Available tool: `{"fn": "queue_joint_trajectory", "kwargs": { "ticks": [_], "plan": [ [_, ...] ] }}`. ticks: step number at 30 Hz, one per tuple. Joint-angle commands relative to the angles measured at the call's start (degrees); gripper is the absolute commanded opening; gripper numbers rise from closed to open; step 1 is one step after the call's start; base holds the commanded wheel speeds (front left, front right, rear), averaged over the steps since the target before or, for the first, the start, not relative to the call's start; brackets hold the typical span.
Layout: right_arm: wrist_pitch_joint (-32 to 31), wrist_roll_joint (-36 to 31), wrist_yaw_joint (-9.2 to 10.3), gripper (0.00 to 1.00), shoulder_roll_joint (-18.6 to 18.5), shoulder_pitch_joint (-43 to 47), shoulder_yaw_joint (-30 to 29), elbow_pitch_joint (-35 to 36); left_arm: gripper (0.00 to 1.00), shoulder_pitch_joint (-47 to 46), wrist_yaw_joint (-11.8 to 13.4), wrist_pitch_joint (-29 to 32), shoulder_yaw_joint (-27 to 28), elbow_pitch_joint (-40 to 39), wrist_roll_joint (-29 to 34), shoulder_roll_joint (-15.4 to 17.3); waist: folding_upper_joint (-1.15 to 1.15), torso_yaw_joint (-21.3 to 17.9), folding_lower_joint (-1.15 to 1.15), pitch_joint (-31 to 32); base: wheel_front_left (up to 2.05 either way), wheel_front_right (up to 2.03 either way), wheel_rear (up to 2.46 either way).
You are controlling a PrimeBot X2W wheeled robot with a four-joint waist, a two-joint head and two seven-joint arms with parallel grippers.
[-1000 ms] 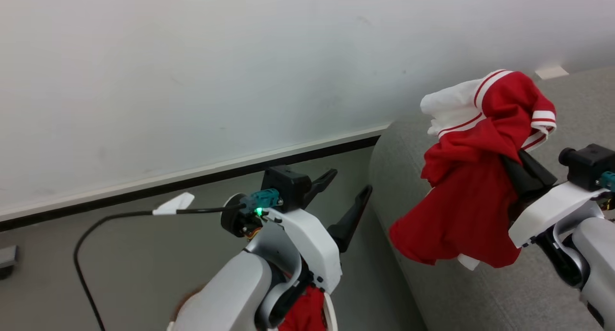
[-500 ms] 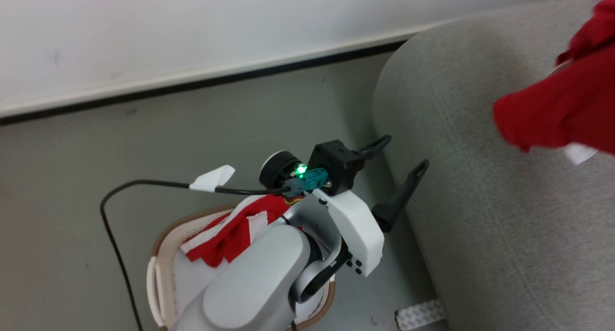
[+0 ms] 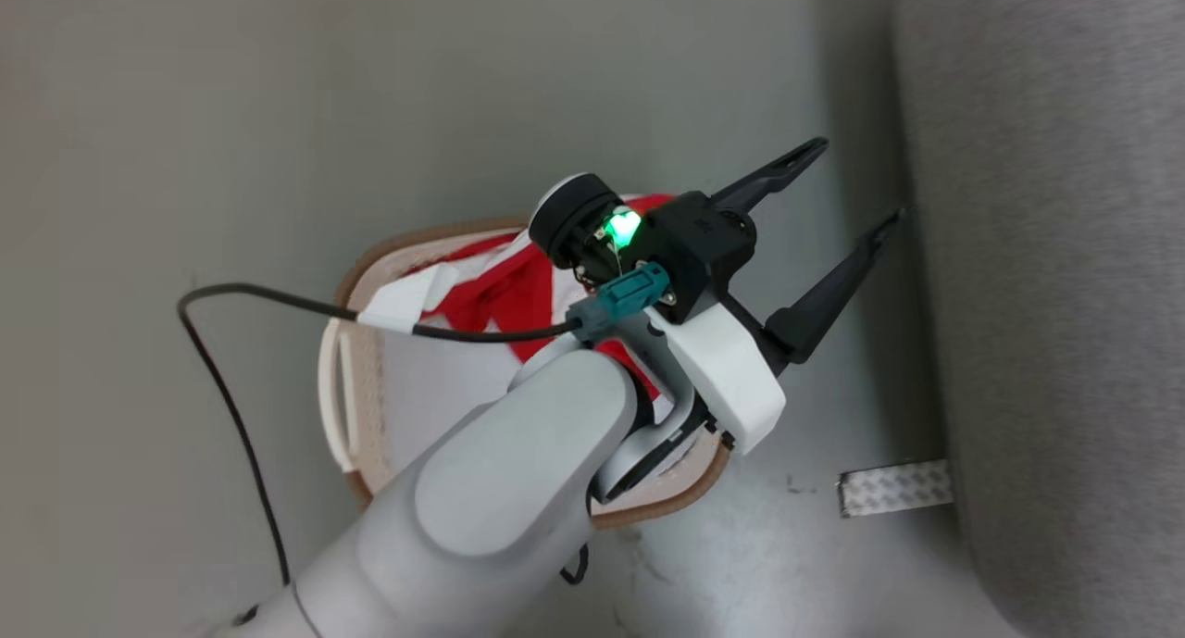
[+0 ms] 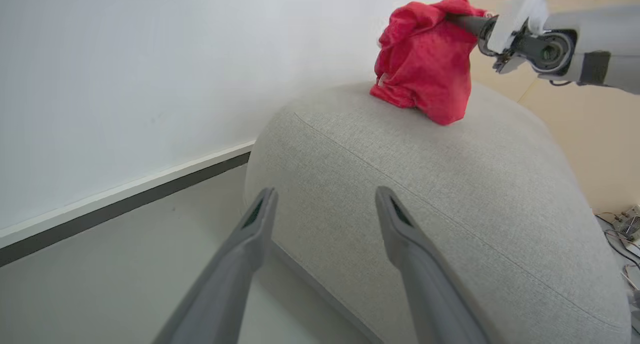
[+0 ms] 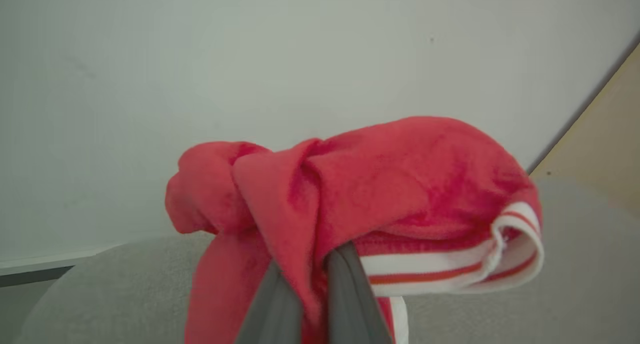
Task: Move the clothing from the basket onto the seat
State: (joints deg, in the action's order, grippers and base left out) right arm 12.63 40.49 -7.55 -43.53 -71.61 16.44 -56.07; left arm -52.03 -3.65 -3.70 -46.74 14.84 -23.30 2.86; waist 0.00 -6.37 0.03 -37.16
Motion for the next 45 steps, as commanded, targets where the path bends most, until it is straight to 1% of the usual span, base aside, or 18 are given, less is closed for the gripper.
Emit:
{"fn": "queue_joint_trajectory", "kwargs": {
  "ticks": [1, 3, 4, 5, 8, 12, 15, 18, 21, 22, 23, 27, 29, 34, 37, 42, 45],
  "plan": [
    [0.5, -1.3, 0.12, 0.02, 1.7, 0.2, -0.5, -3.1, 1.0, -1.2, -0.1, -1.9, -0.5, 0.7, -1.1, 0.1, 0.0, 3.4, -0.03, -3.7, 0.0, 0.0, 0.0],
    [0.8, -2.1, 0.12, 0.38, 3.4, 1.6, -0.9, -6.3, 1.0, -1.8, 0.2, -3.5, -0.9, 2.2, -0.7, 0.1, 0.0, 3.3, -0.03, -3.6, 0.0, 0.0, 0.0],
    [1.2, -2.5, 0.12, 0.97, 4.3, 2.3, -1.0, -7.7, 1.0, -2.0, 0.2, -4.2, -1.0, 3.0, -0.3, 0.1, 0.0, 3.1, -0.03, -3.4, 0.0, 0.0, 0.0],
    [1.4, -3.3, 0.12, 1.0, 5.0, 2.8, -0.9, -8.7, 1.0, -2.0, 0.1, -4.9, -1.1, 3.8, -0.2, 0.1, 0.0, 2.9, -0.03, -3.0, 0.0, 0.0, 0.0],
    [2.2, -4.6, 0.12, 1.0, 8.0, 4.5, -0.4, -9.2, 1.0, -1.1, 0.0, -6.6, -0.6, 6.0, -1.0, 1.0, 0.0, 1.7, -0.03, -1.3, 0.0, 0.0, 0.0],
    [2.6, -5.2, 0.12, 1.0, 10.8, 8.2, 0.1, -6.6, 1.0, 1.0, 0.5, -8.1, 0.7, 7.8, -1.7, 2.5, 0.0, -0.4, -0.03, 2.1, 0.0, 0.0, 0.0],
    [2.6, -6.4, 0.12, 1.0, 12.0, 12.3, -0.4, -2.2, 1.0, 2.9, 0.8, -9.4, 1.7, 8.3, -2.4, 4.0, 0.0, -1.6, -0.03, 5.6, 0.0, 0.0, 0.0],
    [2.6, -8.3, 0.12, 1.0, 12.3, 16.8, -1.3, 2.7, 1.0, 5.3, 1.4, -10.3, 2.5, 8.5, -2.4, 5.7, 0.0, -2.4, -0.03, 9.4, 0.0, 0.0, 0.0],
    [2.6, -11.2, 0.12, 1.0, 13.4, 21.6, -2.9, 7.6, 1.0, 8.4, 2.3, -11.0, 3.8, 8.7, -3.2, 7.1, 0.0, -2.9, -0.03, 13.6, 0.0, 0.0, 0.0],
    [2.6, -11.2, 0.12, 1.0, 13.4, 21.6, -2.9, 7.6, 1.0, 8.4, 2.3, -11.0, 3.8, 8.7, -3.2, 7.1, 0.0, -2.9, -0.03, 13.6, 0.0, 0.0, 0.0],
    [2.6, -12.1, 0.12, 1.0, 13.8, 23.3, -3.6, 9.4, 1.0, 9.5, 2.7, -11.1, 4.5, 8.7, -3.6, 7.5, 0.0, -2.8, -0.03, 15.1, 0.0, 0.0, 0.0],
    [2.5, -16.2, 0.12, 1.0, 15.8, 30.9, -5.9, 16.2, 1.0, 14.8, 4.4, -11.5, 7.6, 8.4, -4.8, 8.6, 0.0, -1.9, -0.03, 21.1, 0.0, 0.0, 0.0],
    [2.5, -19.0, 0.12, 1.0, 17.2, 35.3, -7.4, 19.3, 1.0, 17.7, 5.0, -11.5, 9.9, 6.9, -4.3, 9.0, 0.0, -1.1, -0.03, 24.1, 0.0, 0.0, 0.0],
    [2.5, -24.2, 0.12, 1.0, 22.3, 45.5, -11.3, 25.6, 1.0, 26.4, 6.0, -11.4, 15.5, 3.8, -2.0, 10.2, 0.0, 1.3, -0.03, 30.2, 0.0, 0.0, 0.0],
    [2.5, -26.6, 0.12, 1.0, 25.6, 50.9, -13.2, 28.5, 1.0, 31.2, 5.9, -11.5, 18.4, 2.9, -0.9, 10.2, 0.0, 2.9, -0.03, 33.0, 0.0, 0.0, 0.0],
    [2.5, -30.5, 0.12, 1.0, 29.6, 57.5, -13.9, 31.6, 1.0, 37.4, 5.4, -11.5, 23.0, 2.0, 1.3, 10.1, 0.0, 5.5, -0.03, 36.3, 0.0, 0.0, 0.0],
    [2.5, -32.4, 0.12, 1.0, 32.2, 60.7, -14.4, 33.1, 1.0, 40.4, 5.3, -11.5, 26.4, 1.7, 2.5, 9.4, 0.0, 7.0, -0.03, 37.4, 0.0, 0.0, 0.0]
  ]
}}
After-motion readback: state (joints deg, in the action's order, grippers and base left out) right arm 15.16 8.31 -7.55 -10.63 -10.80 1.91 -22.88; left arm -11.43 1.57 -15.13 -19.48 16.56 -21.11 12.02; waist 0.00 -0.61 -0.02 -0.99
